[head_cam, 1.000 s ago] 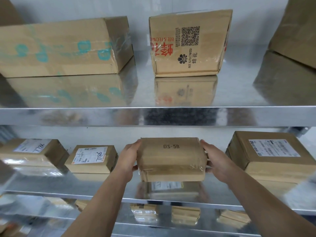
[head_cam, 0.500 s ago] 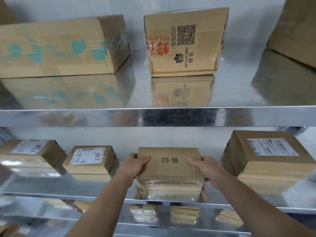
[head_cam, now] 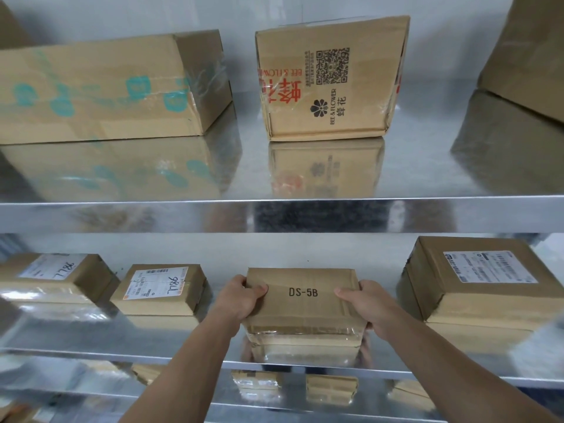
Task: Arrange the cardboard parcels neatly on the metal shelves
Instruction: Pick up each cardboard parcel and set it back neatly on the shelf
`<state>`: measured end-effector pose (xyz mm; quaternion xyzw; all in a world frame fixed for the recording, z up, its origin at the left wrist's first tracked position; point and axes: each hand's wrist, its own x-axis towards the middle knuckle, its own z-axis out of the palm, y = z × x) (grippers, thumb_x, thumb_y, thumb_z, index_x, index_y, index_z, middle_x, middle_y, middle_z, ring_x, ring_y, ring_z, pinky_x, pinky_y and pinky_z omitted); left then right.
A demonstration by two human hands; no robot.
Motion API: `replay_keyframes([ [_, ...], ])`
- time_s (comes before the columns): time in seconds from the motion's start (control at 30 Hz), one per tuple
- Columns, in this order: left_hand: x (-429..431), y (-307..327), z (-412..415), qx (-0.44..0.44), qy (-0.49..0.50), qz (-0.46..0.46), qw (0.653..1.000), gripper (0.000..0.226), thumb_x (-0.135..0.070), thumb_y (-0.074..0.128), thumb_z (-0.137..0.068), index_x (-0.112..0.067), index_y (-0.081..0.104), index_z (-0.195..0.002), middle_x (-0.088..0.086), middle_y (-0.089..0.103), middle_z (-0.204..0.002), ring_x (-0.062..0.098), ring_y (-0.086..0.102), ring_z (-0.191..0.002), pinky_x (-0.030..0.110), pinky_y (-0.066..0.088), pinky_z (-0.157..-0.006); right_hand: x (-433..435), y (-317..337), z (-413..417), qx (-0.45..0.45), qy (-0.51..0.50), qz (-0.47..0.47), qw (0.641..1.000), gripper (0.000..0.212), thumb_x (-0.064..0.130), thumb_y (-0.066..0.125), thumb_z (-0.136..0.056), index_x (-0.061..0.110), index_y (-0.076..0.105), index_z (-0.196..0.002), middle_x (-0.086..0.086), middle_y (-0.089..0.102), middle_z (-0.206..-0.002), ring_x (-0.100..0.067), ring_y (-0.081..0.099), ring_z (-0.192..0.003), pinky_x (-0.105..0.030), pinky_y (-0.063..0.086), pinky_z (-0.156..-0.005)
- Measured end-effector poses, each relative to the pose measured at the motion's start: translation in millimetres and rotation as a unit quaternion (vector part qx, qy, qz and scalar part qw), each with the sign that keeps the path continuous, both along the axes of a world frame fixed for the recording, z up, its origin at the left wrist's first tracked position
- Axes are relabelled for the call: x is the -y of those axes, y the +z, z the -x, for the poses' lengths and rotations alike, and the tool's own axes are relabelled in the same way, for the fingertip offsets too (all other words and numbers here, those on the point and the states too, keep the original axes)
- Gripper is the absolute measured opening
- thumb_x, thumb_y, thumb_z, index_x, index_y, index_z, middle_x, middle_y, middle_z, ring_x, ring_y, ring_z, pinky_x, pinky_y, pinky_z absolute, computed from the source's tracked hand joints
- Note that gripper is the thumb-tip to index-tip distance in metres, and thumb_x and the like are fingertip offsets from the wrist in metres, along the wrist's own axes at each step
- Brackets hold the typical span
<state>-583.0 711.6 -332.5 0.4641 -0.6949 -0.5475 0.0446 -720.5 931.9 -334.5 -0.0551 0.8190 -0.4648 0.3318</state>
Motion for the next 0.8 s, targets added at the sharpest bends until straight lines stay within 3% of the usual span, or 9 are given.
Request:
replay_keyframes([
  [0.23,1,2,0,-0.013,0.004,-0.016,1.0,0.025,-0.027,0.073,-0.093,-0.013,0.06,-0.108,0.011,0.067,-0.112,0.032,0.063,-0.106,0.048,0.053,-0.098,-2,1,3,0.008,0.002,0.0,1.0,0.024,0.037,0.075,-0.091,0.016,0.069,-0.099,-0.006,0.075,-0.101,-0.028,0.071,-0.096,-0.051,0.057,-0.095],
  [0.37,1,8,-6,-0.024,-0.001,-0.034,0.999,0.029,-0.027,0.075,-0.092,-0.013,0.058,-0.111,0.012,0.067,-0.113,0.031,0.064,-0.104,0.043,0.055,-0.087,-9,4,3,0.032,-0.008,0.046,0.998,0.027,0.035,0.073,-0.094,0.014,0.064,-0.108,-0.007,0.073,-0.105,-0.026,0.071,-0.097,-0.046,0.059,-0.09],
  [0.43,1,12,-9,-0.035,-0.005,-0.047,0.998,0.03,-0.024,0.076,-0.091,-0.013,0.056,-0.11,0.012,0.066,-0.113,0.031,0.065,-0.105,0.047,0.055,-0.094,-11,5,3,0.035,-0.037,0.082,0.995,0.031,0.041,0.067,-0.097,0.014,0.064,-0.111,-0.01,0.072,-0.107,-0.025,0.069,-0.098,-0.041,0.057,-0.084],
  [0.53,1,18,-11,-0.057,-0.004,-0.059,0.997,0.035,-0.019,0.074,-0.09,-0.011,0.052,-0.115,0.013,0.063,-0.116,0.03,0.063,-0.107,0.05,0.053,-0.099,-10,8,3,0.061,-0.082,0.127,0.987,0.036,0.047,0.057,-0.102,0.014,0.064,-0.112,-0.012,0.068,-0.112,-0.027,0.066,-0.103,-0.043,0.053,-0.089],
  [0.7,-2,25,-14,-0.087,0.028,-0.101,0.991,0.041,-0.034,0.065,-0.095,-0.011,0.048,-0.123,0.013,0.058,-0.12,0.029,0.059,-0.111,0.042,0.051,-0.087,-9,13,-1,0.068,-0.11,0.18,0.975,0.04,0.045,0.051,-0.105,0.008,0.062,-0.113,-0.016,0.067,-0.112,-0.032,0.066,-0.107,-0.046,0.054,-0.092],
  [0.8,-2,23,-15,-0.107,0.048,-0.122,0.985,0.039,-0.04,0.058,-0.098,-0.013,0.049,-0.125,0.012,0.058,-0.122,0.029,0.058,-0.113,0.044,0.051,-0.092,-8,13,-2,0.061,-0.11,0.19,0.974,0.041,0.046,0.05,-0.106,0.006,0.06,-0.112,-0.014,0.066,-0.107,-0.029,0.066,-0.103,-0.042,0.051,-0.087],
])
